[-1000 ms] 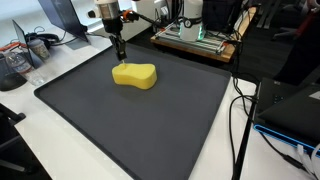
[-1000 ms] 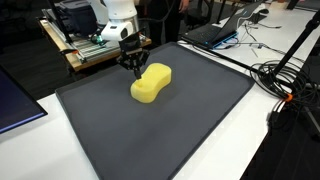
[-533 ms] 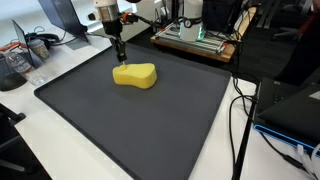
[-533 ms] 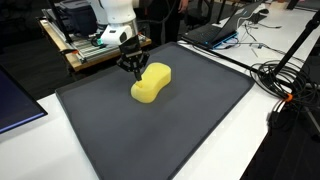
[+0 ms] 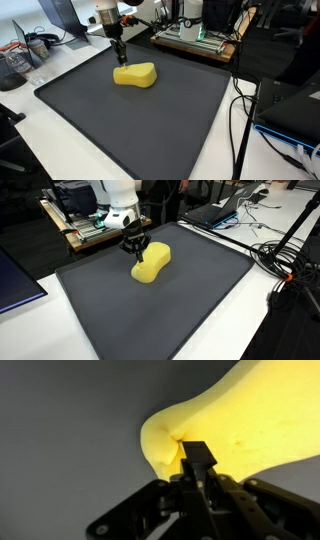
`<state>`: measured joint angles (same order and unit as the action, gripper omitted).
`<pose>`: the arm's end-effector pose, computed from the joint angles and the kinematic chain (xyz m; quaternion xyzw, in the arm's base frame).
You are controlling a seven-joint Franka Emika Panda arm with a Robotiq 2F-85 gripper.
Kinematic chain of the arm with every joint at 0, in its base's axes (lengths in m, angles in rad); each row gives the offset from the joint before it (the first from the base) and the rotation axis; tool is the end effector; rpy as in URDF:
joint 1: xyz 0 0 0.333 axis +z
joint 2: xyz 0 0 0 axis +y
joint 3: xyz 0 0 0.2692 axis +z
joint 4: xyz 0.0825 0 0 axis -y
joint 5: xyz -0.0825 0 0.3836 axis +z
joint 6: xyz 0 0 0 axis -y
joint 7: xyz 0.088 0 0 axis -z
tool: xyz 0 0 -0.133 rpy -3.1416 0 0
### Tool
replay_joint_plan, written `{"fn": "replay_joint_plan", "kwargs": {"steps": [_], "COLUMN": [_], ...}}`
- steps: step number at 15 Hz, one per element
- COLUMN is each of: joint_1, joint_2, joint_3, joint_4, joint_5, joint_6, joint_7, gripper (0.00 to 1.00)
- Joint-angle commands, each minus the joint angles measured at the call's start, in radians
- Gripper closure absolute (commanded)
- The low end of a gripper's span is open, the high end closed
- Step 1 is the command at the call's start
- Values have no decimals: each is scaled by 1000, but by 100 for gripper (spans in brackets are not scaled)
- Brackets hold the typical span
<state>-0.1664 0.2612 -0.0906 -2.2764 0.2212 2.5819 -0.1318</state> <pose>0.5108 -0.1373 0.1745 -0.9868 0.1524 -0.0326 0.0437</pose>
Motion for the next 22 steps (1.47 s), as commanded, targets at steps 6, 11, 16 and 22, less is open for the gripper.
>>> {"fn": "replay_joint_plan", "kwargs": {"steps": [6, 11, 16, 22], "joint_1": [-11, -16, -19, -5], "joint_2": [134, 141, 141, 84], "joint_3": [41, 49, 51, 36], "joint_4": [11, 4, 1, -18], "joint_5": [42, 56, 66, 29], "joint_6": [12, 16, 18, 10], "joint_7": [-24, -31, -34, -3], "gripper": [97, 97, 97, 97]}}
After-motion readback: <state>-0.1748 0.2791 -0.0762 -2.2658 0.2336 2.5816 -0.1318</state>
